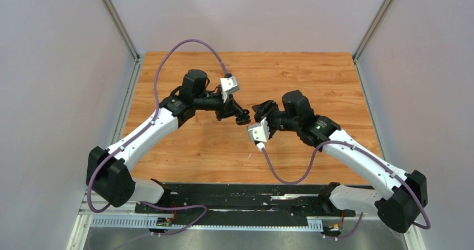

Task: Insert the wireless bluetooth earbuds into the charging case
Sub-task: Place the earbud in the charging case.

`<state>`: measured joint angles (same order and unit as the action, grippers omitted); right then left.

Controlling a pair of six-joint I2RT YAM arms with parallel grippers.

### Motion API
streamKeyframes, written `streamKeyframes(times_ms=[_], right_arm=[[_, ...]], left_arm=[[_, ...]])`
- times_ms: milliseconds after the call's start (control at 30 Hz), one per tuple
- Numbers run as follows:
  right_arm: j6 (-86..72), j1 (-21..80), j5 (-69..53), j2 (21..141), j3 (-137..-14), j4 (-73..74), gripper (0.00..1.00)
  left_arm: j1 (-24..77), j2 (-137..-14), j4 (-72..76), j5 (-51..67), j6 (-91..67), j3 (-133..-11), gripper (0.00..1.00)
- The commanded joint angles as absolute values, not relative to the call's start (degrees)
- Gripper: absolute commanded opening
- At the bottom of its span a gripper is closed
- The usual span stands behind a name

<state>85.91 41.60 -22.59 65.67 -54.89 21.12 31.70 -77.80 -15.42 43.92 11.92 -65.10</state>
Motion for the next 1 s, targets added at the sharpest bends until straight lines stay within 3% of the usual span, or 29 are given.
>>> streamKeyframes(times_ms=[0,167,333,700,967], right_arm=[[72.0,38.8,-24.5,65.5,-62.3,25.3,0.49],[43.1,33.3,-29.0,70.9,-68.8,31.2,0.67],[24.7,28.1,-41.2,79.2,-76.8,37.0,0.68],[31.4,26.5,-54.3,87.2,-82.0,38.8,0.7],[30.4,26.6,-56.1,90.7,-84.2,39.1,0.74]], left_arm=[[32.1,-76.5,-14.5,41.7,16.6,-65.1,0.0],[32.1,-74.6,-10.9,39.2,19.5,-61.9,0.0],[32.1,-74.6,-11.6,37.4,21.4,-62.9,0.0],[32.1,-75.2,-13.4,36.7,21.5,-63.9,0.0],[32.5,-74.7,-12.5,37.0,19.0,-63.7,0.0]])
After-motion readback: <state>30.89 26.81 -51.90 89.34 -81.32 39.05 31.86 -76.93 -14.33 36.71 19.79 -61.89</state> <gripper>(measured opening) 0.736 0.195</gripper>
